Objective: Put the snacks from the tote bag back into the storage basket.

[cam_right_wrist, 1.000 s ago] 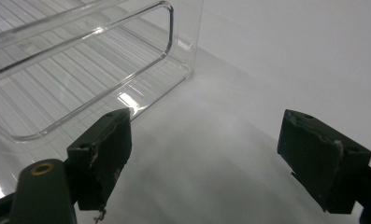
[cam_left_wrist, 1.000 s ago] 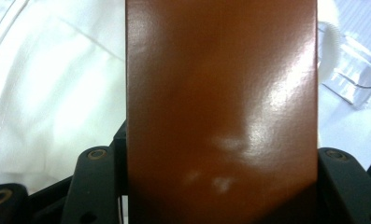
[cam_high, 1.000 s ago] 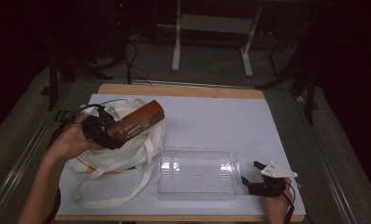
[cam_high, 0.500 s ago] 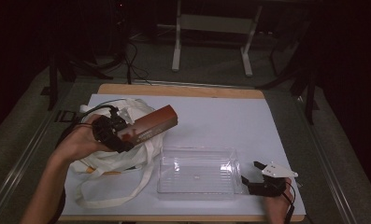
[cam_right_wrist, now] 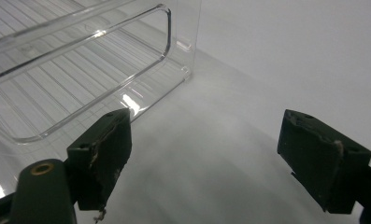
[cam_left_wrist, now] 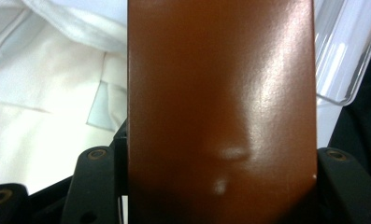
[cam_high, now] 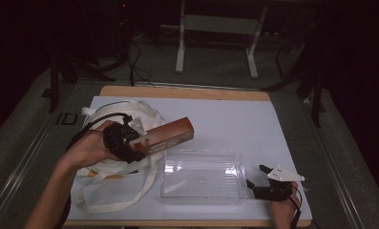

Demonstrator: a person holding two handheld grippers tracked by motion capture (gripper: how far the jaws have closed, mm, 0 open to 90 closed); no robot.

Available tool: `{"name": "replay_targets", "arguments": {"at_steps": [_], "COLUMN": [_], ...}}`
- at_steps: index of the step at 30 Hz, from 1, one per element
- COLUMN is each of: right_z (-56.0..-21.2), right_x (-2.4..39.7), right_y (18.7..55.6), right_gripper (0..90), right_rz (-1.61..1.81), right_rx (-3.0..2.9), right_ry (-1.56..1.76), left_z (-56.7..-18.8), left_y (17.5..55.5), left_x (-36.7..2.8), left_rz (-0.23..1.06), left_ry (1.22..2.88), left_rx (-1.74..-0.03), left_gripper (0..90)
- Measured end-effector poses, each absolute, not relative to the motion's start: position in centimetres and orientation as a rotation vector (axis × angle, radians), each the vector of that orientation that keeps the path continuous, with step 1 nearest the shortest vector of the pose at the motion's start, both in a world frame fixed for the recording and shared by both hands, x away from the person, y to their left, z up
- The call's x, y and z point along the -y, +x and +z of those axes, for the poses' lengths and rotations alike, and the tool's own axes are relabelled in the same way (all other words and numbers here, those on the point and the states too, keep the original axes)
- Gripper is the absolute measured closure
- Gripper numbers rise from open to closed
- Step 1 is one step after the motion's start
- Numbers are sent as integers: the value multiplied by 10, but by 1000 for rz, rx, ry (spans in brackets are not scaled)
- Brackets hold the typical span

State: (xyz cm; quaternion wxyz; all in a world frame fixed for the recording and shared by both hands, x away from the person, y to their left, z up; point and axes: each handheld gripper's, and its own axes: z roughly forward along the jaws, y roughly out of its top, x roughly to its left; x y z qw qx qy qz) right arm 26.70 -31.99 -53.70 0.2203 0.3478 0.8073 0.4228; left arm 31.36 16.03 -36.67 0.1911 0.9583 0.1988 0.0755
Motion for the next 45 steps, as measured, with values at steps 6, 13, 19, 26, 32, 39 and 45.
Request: {"name": "replay_targets", "arguments": {"at_steps": [6,13,19,26,32,39,45], "right_z": [-537,-537,-537,-537,-537,-537,-537], "right_x": [320,320,320,320,320,321,321], "right_y": [267,267,267,267,267,267,267], "right_gripper": [177,177,177,177,177,177,177], "right_rz": [1171,1173,1175,1174,1173,1175,1178], "right_rx": [-2233,-2234,-2234,-2234,-2234,-2232,-2231], "right_ry": [962,962,962,962,962,960,962], "left_z": [-368,-371,-375,-377,-381,-384,-385], "left_y": [312,308,302,301,299,295,293], "left_x": [-154,-147,-139,-134,-128,-123,-120], "left_rz": [183,145,121,113,103,90,80], "left_ry": [2695,2715,2742,2751,2756,2758,2760], "left_rx": [-501,-426,-313,-264,-220,-166,-130], "left_gripper": [434,434,434,434,433,433,433]}}
